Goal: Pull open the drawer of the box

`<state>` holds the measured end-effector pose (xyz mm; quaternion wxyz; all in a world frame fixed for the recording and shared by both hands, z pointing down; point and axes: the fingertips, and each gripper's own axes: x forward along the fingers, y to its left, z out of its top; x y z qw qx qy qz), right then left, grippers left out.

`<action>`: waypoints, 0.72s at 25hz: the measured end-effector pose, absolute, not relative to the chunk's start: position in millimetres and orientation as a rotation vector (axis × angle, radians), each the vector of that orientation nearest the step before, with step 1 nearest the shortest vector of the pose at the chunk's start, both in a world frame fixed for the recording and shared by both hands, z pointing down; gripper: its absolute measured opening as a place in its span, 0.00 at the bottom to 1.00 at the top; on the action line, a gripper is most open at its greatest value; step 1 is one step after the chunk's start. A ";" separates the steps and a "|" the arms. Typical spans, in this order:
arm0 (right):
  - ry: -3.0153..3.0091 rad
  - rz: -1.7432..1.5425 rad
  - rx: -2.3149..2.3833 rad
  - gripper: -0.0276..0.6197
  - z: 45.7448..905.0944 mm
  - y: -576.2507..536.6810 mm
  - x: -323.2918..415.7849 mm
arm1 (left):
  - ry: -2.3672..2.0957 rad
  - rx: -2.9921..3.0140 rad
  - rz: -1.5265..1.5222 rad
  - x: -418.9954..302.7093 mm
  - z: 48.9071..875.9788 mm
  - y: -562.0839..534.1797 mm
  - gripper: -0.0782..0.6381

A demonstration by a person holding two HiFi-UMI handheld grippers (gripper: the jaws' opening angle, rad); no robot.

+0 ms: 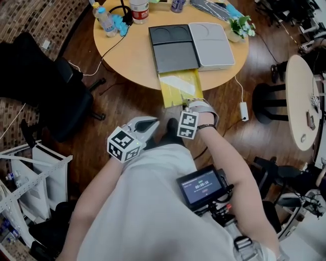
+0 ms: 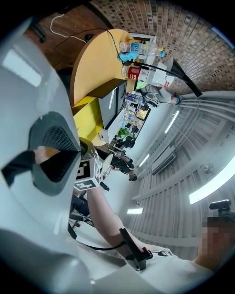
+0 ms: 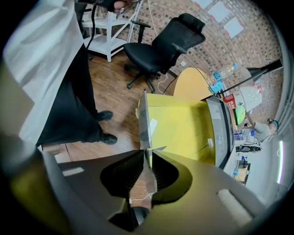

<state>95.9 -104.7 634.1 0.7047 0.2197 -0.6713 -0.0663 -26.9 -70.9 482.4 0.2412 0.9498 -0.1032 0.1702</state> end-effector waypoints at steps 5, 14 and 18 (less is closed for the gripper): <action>-1.536 -0.109 0.563 0.18 616.5 -108.7 96.9 | -0.281 2.609 0.460 -30.9 482.0 -72.2 0.12; -1.725 0.205 0.850 0.12 550.6 -84.6 117.8 | -0.281 2.617 0.395 -40.2 474.0 -75.8 0.12; -1.799 0.341 1.019 0.09 516.5 -69.9 134.6 | -0.283 2.619 0.380 -35.9 477.4 -77.1 0.12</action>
